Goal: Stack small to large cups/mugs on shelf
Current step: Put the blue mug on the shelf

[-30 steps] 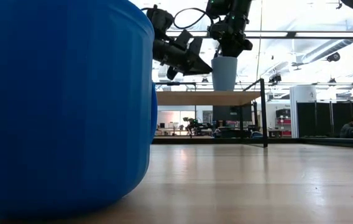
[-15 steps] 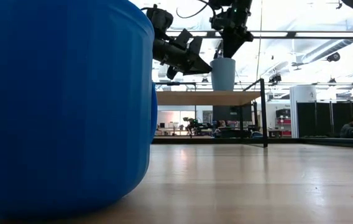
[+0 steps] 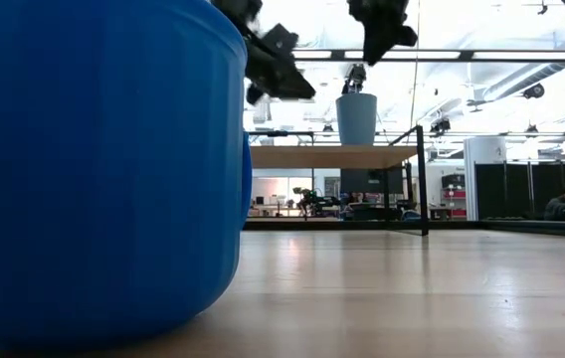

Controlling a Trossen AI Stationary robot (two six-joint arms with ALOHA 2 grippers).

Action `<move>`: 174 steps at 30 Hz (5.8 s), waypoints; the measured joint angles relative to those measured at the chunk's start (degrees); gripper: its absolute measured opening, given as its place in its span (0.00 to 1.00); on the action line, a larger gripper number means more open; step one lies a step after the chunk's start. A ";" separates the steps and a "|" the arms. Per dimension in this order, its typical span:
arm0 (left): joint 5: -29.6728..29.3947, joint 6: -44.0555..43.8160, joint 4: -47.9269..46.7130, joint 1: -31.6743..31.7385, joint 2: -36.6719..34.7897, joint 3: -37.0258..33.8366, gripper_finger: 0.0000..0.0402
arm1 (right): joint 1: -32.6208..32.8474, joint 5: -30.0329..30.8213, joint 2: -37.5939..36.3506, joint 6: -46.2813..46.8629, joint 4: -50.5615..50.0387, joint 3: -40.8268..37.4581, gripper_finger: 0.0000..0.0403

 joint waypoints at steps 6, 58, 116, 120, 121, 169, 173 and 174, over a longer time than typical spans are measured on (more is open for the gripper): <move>0.54 2.27 -16.93 -0.65 -10.62 -0.20 0.12 | 2.86 -8.82 -2.16 2.72 0.02 -0.20 0.22; 4.30 -3.78 -45.62 -11.48 -33.36 3.51 0.12 | 47.27 -12.58 19.62 16.79 13.64 -1.76 0.20; -0.39 -4.11 -29.93 -11.50 -36.38 3.74 0.12 | 52.74 -15.55 20.62 24.09 55.55 -27.14 0.28; -0.37 -4.11 -29.94 -11.52 -36.33 3.74 0.12 | 52.74 -15.55 20.62 24.09 57.13 -27.79 0.28; -0.37 -4.11 -29.96 -11.52 -36.36 3.74 0.12 | 52.74 -15.55 20.62 24.08 57.30 -27.90 0.28; -0.37 -3.94 -29.43 -11.50 -36.33 3.74 0.12 | 51.69 -15.07 20.58 20.62 63.58 -31.07 0.24; -0.37 -3.68 -29.43 -11.50 -36.33 3.74 0.12 | 51.71 -15.07 20.56 20.62 63.53 -31.36 0.24; -0.37 -3.66 -29.43 -11.50 -36.33 3.74 0.12 | 51.71 -15.07 20.56 20.63 63.49 -31.55 0.24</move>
